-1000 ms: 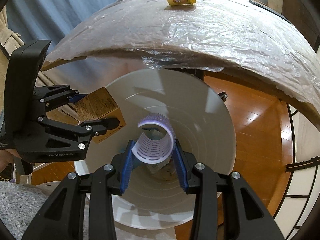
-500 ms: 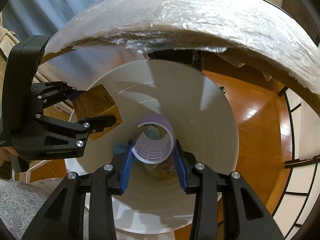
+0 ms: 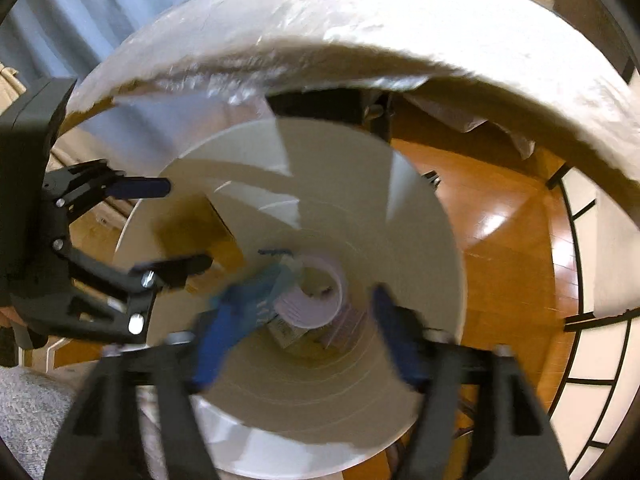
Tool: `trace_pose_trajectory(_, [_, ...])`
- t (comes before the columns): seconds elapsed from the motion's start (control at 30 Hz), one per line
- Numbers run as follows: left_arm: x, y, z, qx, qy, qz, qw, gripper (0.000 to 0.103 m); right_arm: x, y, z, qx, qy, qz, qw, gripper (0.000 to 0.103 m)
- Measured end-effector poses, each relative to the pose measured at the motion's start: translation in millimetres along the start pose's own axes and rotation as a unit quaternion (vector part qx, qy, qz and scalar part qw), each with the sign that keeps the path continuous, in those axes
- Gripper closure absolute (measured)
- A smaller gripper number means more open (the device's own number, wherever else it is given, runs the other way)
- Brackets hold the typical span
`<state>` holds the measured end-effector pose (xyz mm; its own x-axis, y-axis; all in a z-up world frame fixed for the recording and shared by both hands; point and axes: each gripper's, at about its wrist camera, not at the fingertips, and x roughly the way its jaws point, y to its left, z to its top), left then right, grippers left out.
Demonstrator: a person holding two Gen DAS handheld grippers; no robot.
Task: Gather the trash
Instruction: 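Open the right tool to drop the roller into the bin while the left tool holds the box, then open the left tool to drop the brown box into the bin, then move the left tool to the bed and grasp the white medicine box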
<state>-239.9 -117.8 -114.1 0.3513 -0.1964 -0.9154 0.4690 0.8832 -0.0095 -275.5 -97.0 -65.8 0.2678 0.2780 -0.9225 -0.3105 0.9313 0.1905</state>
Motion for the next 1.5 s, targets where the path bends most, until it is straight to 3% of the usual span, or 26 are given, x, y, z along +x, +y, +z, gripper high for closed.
trace_pose_trajectory(0.1, [1, 3, -1, -0.006, 0.003, -0.003, 1.0000, 0.015, -3, 1, 1, 0.003, -0.002, -0.004, 1.000, 0.027])
trace_pose_trajectory(0.27, [-5, 8, -1, -0.014, 0.003, -0.008, 0.9999, 0.015, -16, 1, 2, 0.002, -0.018, -0.007, 1.000, 0.014])
trace_pose_trajectory(0.47, [-21, 13, -5, -0.022, -0.004, -0.012, 0.9997, 0.015, -41, 6, 1, -0.009, -0.047, -0.010, 0.999, 0.006])
trace_pose_trajectory(0.57, [-23, 13, -5, -0.029, -0.001, -0.014, 0.9995, 0.010, -45, 9, 2, -0.011, -0.048, -0.010, 0.999, 0.005])
trace_pose_trajectory(0.83, [-38, 12, -3, -0.036, -0.006, -0.008, 0.9993, 0.010, -53, 6, 4, 0.022, -0.058, -0.003, 0.998, 0.005])
trace_pose_trajectory(1.07, [-58, 14, 0, -0.051, -0.022, -0.008, 0.9984, 0.010, -63, 10, 4, 0.023, -0.061, -0.021, 0.998, 0.005])
trace_pose_trajectory(1.5, [-130, 34, 25, -0.062, -0.095, -0.002, 0.9936, 0.010, -118, 15, 40, 0.022, -0.158, -0.028, 0.987, 0.005])
